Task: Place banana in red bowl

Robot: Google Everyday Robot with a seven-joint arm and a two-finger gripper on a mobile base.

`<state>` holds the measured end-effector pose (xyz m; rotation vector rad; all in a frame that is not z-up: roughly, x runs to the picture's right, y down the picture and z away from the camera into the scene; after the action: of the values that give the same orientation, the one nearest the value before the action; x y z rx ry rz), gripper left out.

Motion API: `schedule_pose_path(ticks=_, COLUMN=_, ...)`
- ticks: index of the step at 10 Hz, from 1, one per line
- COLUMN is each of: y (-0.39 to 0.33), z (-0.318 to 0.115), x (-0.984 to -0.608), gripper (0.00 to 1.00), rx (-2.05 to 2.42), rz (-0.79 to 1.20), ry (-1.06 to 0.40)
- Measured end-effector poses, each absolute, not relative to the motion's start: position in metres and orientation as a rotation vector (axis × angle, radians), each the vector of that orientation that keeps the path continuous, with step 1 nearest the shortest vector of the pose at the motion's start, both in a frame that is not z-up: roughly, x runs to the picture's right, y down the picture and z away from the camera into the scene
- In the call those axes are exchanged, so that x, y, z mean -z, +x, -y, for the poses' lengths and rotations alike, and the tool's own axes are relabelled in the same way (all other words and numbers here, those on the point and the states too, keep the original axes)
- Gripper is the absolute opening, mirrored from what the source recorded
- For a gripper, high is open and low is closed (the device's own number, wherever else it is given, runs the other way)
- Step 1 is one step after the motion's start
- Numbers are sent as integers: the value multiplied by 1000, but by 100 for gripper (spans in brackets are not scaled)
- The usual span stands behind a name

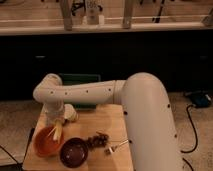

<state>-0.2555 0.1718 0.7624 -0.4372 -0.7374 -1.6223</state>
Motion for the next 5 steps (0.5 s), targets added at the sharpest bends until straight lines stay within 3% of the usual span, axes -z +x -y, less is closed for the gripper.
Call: schedule_pose_path(ticks=5, y=-260, z=-174, x=-763, gripper=11, rx=1652, rz=759, ry=-439)
